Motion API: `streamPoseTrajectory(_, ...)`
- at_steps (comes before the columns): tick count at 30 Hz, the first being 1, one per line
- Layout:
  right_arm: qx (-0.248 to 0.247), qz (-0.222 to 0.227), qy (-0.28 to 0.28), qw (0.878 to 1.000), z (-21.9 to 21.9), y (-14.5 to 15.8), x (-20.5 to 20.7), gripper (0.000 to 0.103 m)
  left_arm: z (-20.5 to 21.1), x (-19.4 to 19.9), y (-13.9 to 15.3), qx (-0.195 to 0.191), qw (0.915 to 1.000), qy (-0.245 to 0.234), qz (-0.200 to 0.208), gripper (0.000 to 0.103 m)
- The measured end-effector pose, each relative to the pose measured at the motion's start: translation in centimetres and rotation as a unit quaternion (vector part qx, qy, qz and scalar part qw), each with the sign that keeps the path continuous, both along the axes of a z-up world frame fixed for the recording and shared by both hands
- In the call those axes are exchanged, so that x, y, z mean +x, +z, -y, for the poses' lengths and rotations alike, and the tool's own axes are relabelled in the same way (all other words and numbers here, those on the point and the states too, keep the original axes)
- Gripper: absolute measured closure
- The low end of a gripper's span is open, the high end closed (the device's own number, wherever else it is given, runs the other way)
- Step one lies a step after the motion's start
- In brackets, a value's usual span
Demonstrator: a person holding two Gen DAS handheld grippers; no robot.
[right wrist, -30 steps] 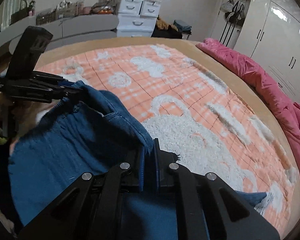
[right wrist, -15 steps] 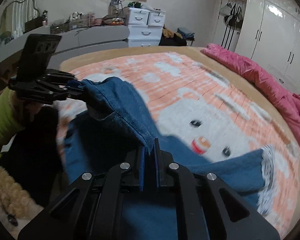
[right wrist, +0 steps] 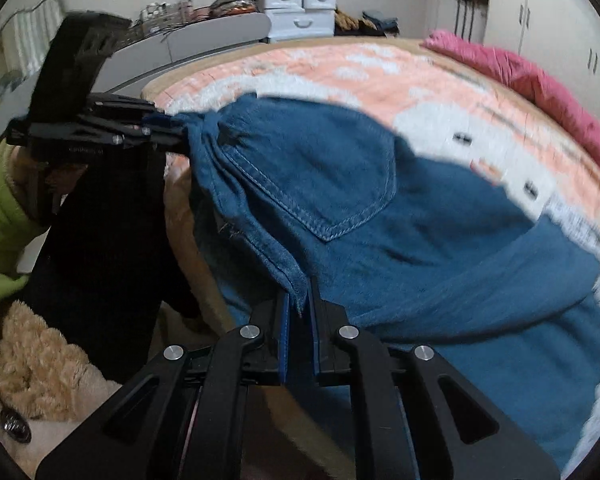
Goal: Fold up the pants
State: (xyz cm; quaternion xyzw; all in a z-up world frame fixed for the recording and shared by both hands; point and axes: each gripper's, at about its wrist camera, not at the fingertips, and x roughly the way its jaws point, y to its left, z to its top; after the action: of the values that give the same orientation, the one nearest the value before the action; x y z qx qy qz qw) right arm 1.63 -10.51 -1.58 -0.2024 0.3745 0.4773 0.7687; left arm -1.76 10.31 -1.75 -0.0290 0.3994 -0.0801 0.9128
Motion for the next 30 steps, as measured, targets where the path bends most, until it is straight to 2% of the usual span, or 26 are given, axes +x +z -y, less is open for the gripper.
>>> streamPoseTrajectory(1,0.006,-0.003,-0.006,1.000,0.0,-0.1,0.0,0.092,0.2,-0.1,0.1,0.004,1.0000,0.000,0.000,0.076)
streamPoseTrajectory(3,0.020,-0.010,-0.017,1.000,-0.1,0.0,-0.1,0.092,0.1,-0.3,0.4,0.007,1.0000,0.007,-0.002,0.061)
streamPoseTrajectory(5,0.024,-0.010,-0.020,0.999,0.0,0.0,-0.3,0.092,-0.4,-0.6,0.7,-0.001,0.9999,0.012,-0.007,0.059)
streamPoseTrajectory(7,0.030,-0.012,-0.022,0.999,0.0,0.1,-0.5,0.091,-1.1,-1.3,1.0,-0.009,0.9997,0.021,-0.009,0.053)
streamPoseTrajectory(9,0.030,-0.003,-0.016,0.999,0.0,0.2,-1.0,0.091,-1.5,-2.2,1.6,-0.006,0.9995,0.029,-0.008,0.053)
streamPoseTrajectory(13,0.016,0.017,-0.017,1.000,-0.5,-0.1,-1.1,0.089,-1.5,-3.9,4.3,-0.005,0.9986,0.045,0.027,0.053)
streamPoseTrajectory(15,0.020,0.015,-0.017,1.000,-0.7,-0.4,-1.1,0.087,-0.5,-3.8,5.7,-0.007,0.9982,0.036,0.047,0.053)
streamPoseTrajectory(17,0.029,0.009,-0.017,0.999,-0.7,-0.3,-1.2,0.082,1.0,-2.8,6.3,-0.020,0.9980,0.019,0.057,0.053)
streamPoseTrajectory(19,0.026,0.012,-0.016,0.999,-0.6,-0.2,-1.5,0.081,3.4,-1.0,5.8,-0.033,0.9983,-0.007,0.047,0.053)
streamPoseTrajectory(20,0.025,0.011,-0.018,0.999,-0.4,-0.2,-1.6,0.081,4.6,0.2,5.0,-0.020,0.9991,-0.010,0.036,0.056)
streamPoseTrajectory(23,0.030,0.000,-0.024,0.999,0.4,0.1,-1.6,0.080,5.8,2.2,1.7,0.015,0.9996,0.012,-0.018,0.065)
streamPoseTrajectory(25,0.034,-0.007,-0.028,0.999,1.1,0.3,-1.7,0.080,5.7,2.4,-0.3,0.019,0.9987,0.017,-0.043,0.067)
streamPoseTrajectory(30,0.067,0.003,-0.058,0.996,3.0,2.5,-1.8,0.080,5.1,1.4,-1.9,0.013,0.9987,0.016,-0.047,0.070)
